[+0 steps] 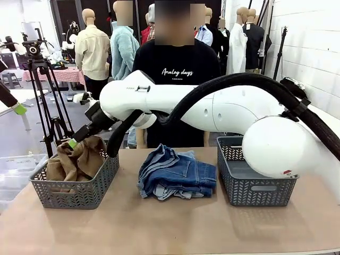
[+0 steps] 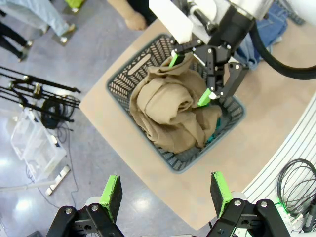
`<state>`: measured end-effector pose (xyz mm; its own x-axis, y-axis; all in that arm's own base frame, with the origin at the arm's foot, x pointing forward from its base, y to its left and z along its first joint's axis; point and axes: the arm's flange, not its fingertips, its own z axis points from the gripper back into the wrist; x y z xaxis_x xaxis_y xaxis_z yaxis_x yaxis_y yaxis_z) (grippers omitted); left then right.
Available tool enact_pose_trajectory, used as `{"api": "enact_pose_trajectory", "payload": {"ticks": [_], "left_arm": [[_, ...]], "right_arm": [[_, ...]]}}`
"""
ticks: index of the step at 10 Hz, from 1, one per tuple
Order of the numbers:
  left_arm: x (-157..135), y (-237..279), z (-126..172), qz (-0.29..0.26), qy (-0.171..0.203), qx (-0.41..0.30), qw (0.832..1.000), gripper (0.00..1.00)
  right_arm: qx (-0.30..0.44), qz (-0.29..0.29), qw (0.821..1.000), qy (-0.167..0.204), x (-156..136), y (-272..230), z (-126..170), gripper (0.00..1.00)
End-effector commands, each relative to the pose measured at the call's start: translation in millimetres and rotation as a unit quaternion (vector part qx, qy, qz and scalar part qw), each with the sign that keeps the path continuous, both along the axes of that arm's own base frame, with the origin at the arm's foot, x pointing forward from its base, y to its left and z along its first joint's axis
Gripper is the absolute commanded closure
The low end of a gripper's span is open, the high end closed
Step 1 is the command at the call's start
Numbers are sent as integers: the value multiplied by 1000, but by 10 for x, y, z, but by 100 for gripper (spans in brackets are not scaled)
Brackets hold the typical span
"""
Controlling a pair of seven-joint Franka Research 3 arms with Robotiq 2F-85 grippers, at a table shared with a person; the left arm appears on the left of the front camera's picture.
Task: Sort the tops and bottoms.
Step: Sort the clothes according to human instructions.
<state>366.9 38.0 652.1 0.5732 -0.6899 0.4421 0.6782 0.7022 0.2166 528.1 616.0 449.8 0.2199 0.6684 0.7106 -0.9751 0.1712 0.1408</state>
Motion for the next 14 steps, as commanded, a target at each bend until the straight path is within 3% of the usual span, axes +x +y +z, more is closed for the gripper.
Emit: {"api": "enact_pose_trajectory", "payload": {"ticks": [1, 3, 4, 6, 8, 9, 14], "left_arm": [[0, 5, 4, 1, 0, 2, 1000, 7], [0, 5, 4, 1, 0, 2, 1000, 7], [0, 5, 4, 1, 0, 2, 1000, 7], [0, 5, 4, 1, 0, 2, 1000, 7], [0, 5, 4, 1, 0, 2, 1000, 7], [0, 5, 4, 1, 0, 2, 1000, 7], [0, 5, 4, 1, 0, 2, 1000, 7]], "right_arm": [[-46, -31, 994, -97, -8, 123, 261, 0], [-47, -42, 983, -172, -79, 139, 432, 0], [-38, -46, 982, -181, -98, 134, 478, 0], [-28, -61, 985, -158, -26, 84, 464, 0], [-21, -97, 991, -89, 126, 62, 310, 0], [-26, -49, 985, -161, -18, 45, 473, 0], [-26, -49, 985, -161, -18, 45, 473, 0]]}}
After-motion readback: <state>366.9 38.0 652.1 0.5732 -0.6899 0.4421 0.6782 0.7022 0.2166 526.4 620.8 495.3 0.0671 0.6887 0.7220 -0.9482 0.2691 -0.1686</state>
